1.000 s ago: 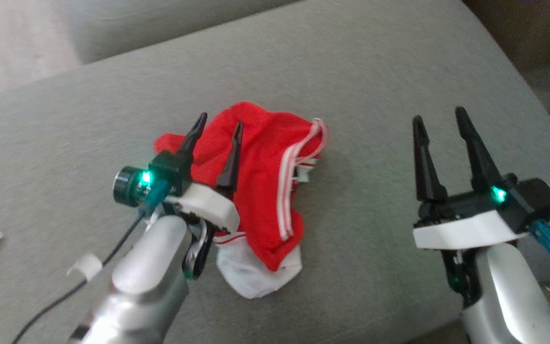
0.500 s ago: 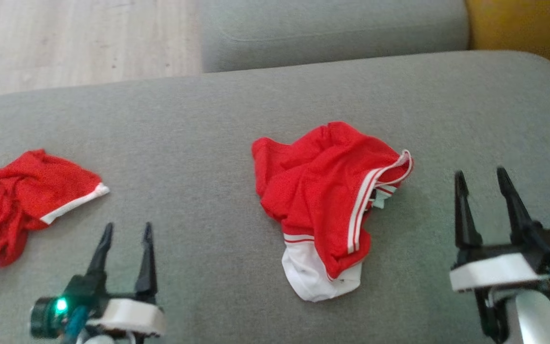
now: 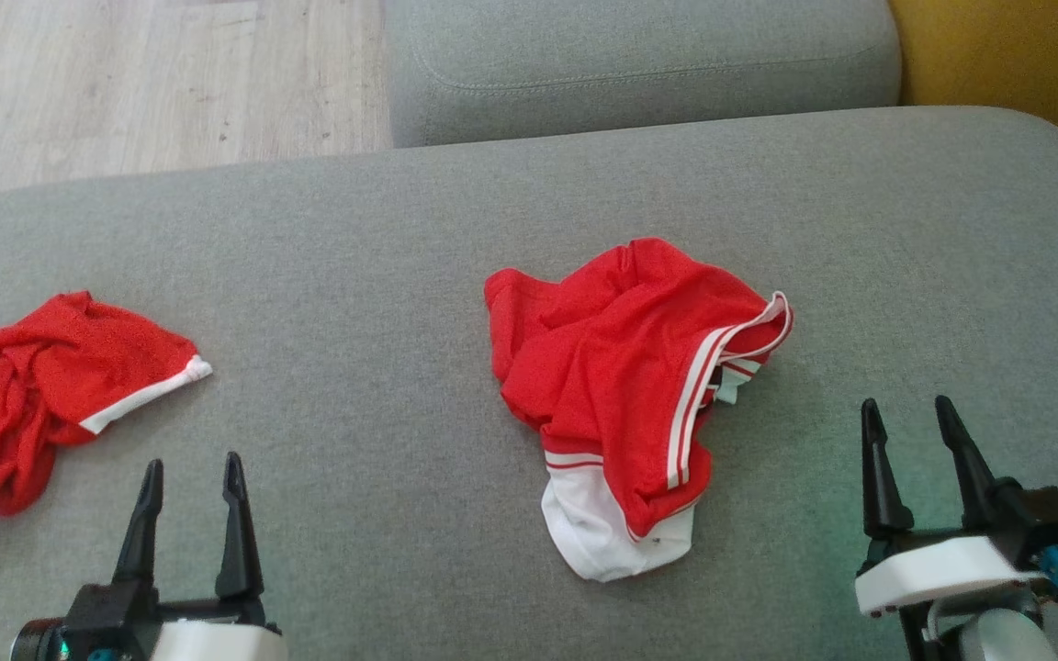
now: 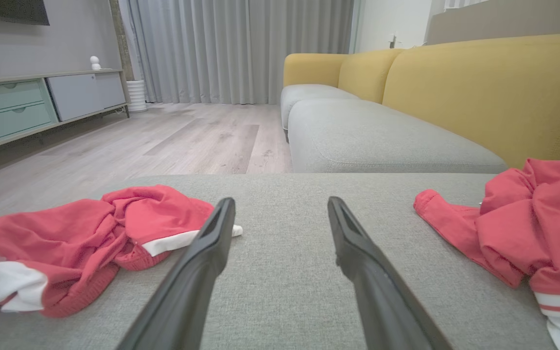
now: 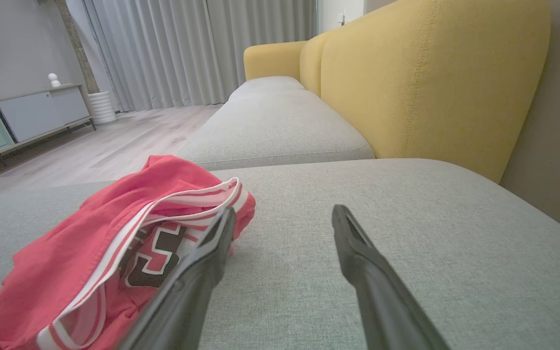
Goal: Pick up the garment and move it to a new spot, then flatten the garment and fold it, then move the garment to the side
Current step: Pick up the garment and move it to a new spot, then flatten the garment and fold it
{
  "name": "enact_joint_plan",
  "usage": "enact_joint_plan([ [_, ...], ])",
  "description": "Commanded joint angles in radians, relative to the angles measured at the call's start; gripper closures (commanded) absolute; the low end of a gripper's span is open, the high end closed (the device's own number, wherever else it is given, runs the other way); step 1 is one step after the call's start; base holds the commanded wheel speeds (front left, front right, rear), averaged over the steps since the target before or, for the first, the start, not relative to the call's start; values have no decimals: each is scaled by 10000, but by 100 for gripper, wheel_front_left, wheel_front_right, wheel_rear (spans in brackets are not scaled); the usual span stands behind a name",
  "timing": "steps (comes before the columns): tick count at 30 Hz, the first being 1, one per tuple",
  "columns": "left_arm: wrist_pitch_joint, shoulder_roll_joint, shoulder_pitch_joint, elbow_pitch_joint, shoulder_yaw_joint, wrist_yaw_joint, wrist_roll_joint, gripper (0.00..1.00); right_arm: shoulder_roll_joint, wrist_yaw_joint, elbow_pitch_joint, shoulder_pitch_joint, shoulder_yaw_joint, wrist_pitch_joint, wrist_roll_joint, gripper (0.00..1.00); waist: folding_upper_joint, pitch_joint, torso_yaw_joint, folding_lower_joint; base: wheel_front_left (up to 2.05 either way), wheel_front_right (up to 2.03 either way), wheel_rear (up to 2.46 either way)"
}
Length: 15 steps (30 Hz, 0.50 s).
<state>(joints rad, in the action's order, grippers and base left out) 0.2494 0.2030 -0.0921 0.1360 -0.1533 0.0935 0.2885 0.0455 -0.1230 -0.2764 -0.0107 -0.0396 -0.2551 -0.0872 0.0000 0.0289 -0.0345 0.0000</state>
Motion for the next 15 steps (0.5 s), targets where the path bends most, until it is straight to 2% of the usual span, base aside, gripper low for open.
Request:
enact_joint_plan([
  [1,123,-19,154,-345,526,-100,-143,0,49,-77,249,444,281,-64,-29,0,0,7,0,0,0,0,0],
  [10,123,-535,193,-82,1070,-699,-655,0,48,-77,279,554,396,-65,-55,0,0,63,-74,0,0,0,0],
  [15,114,-979,588,-334,308,-1332,-672,0,48,-77,417,713,427,-65,-61,0,0,275,-211,0,0,0,0],
])
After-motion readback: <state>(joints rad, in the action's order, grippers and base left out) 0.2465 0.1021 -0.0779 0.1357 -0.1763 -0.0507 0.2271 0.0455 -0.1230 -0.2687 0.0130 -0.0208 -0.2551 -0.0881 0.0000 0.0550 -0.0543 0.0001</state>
